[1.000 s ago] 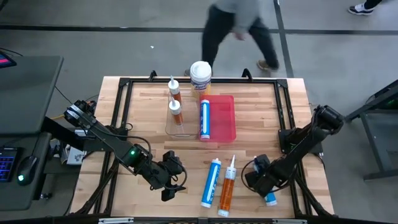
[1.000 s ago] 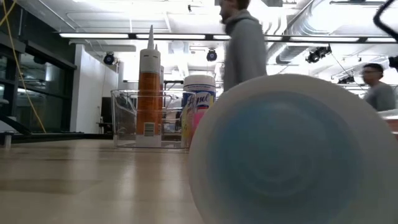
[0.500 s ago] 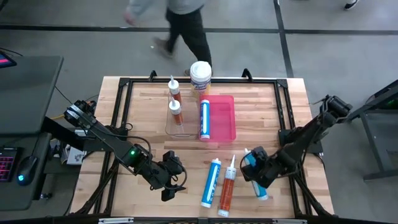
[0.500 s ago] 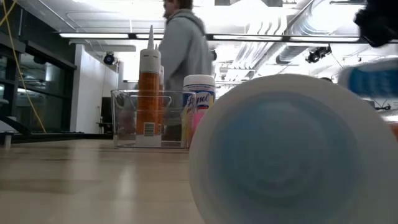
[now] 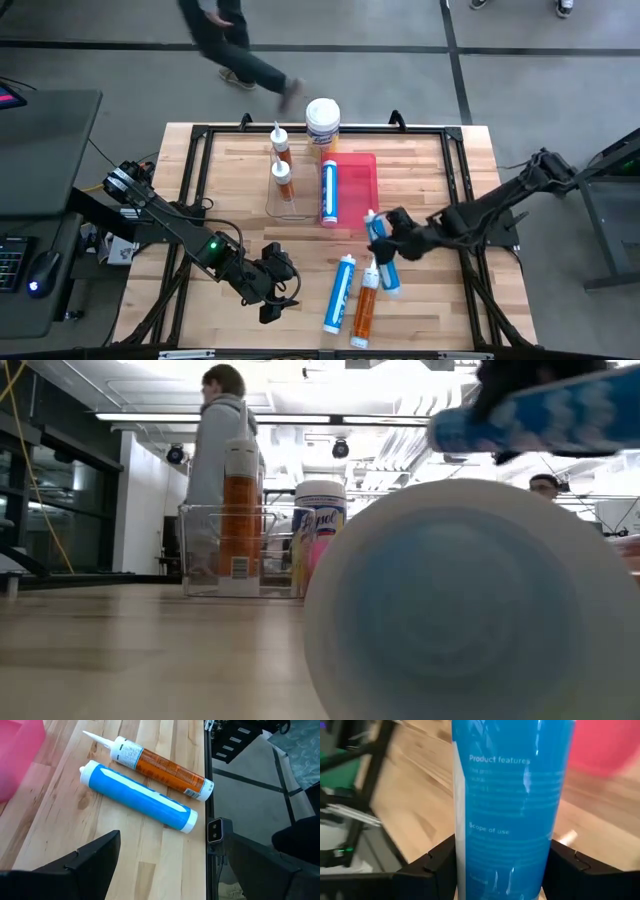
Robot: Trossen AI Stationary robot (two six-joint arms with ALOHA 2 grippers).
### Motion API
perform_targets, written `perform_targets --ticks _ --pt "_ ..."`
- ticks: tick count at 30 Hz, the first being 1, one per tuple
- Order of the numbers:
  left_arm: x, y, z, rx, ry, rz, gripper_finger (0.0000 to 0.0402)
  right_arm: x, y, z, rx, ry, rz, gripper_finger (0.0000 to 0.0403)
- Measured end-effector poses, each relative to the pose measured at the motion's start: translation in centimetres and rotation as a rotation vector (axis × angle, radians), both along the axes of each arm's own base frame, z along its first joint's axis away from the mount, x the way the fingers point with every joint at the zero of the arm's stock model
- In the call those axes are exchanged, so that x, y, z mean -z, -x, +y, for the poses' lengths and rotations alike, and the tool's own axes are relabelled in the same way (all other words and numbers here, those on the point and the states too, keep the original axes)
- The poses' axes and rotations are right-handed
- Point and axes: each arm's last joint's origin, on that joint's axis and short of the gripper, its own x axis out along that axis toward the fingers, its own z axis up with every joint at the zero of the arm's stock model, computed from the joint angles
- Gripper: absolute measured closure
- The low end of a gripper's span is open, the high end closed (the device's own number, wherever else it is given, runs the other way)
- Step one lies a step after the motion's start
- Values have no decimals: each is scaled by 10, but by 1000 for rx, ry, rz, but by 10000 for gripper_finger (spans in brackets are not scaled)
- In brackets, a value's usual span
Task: Pick & place silicon tubes, Sealant and Lysol wipes
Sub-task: Put the right blue sealant into the pink container
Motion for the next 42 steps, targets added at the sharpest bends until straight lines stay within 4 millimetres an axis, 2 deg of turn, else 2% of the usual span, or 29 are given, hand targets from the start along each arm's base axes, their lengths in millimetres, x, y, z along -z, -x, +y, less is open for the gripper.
perform_targets --ticks 6,10,14,17,28,31,34,42 --pt "0 0 0 0 0 0 56 -18 -12 -20 -48 15 -144 193" --pt "0 0 0 0 0 0 56 -32 -16 -26 -120 99 -258 193" --pt "0 0 0 0 0 0 56 -45 -16 -30 -200 241 -287 193" --pt "0 0 0 -1 0 0 56 -55 -16 -35 -181 322 -312 193" --pt "0 0 0 -1 -1 0 56 -107 -29 -73 -215 641 -381 193" --pt "0 0 0 -1 -1 0 56 -116 -32 -86 -187 657 -390 194" --pt "0 0 0 -3 -2 -2 56 -113 -37 -102 -168 646 -369 194" --pt "-1 0 0 -3 2 -8 56 -84 -62 -145 -37 541 -277 194"
